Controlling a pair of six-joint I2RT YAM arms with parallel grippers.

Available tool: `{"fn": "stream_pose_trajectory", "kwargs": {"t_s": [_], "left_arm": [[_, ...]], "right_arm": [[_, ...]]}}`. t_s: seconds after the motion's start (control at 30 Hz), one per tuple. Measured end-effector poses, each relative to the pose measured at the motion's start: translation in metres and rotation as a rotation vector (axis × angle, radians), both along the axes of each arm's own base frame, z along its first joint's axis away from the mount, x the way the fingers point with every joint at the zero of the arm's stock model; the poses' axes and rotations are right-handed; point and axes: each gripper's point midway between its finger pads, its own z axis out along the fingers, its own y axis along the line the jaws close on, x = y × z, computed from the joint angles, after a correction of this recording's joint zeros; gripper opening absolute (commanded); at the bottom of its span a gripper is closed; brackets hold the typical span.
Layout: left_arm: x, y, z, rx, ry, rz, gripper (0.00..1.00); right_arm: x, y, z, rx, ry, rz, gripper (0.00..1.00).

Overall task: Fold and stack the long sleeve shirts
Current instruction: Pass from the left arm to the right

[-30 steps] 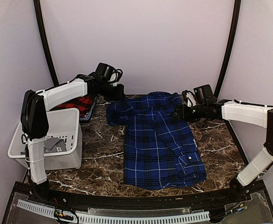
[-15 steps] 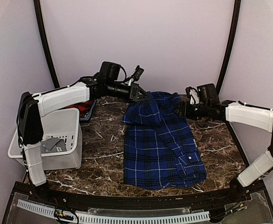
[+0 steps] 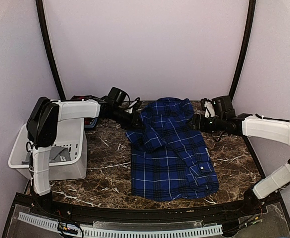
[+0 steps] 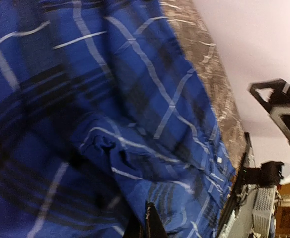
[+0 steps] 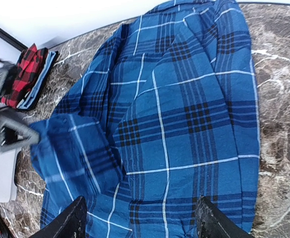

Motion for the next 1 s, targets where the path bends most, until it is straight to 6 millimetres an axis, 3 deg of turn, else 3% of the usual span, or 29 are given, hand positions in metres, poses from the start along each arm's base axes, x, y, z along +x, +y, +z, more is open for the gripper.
{"fn": "stream_pose_trajectory", "kwargs": {"t_s": [0.13, 0.27, 0.57, 1.0], "left_arm": [[0.023, 0.039, -0.053, 0.147, 0.085, 0.117, 0.0], [0.015, 0.055, -0.09, 0.286, 0.144, 0.147, 0.0], [0.007, 0.062, -0.094, 0.366, 0.134, 0.123, 0.0], [0.005, 0.064, -0.095, 0.38, 0.134, 0.108, 0.0]], "right_arm": [[-0.001, 0.01, -0.02, -0.008, 0.044, 0.046, 0.71], [-0.004, 0.032, -0.045, -0.033, 0.104, 0.122, 0.7], [0.0, 0.095, -0.06, 0.017, 0.154, 0.258, 0.71], [-0.006, 0.134, -0.043, 0.32, 0.237, 0.247, 0.81]]}}
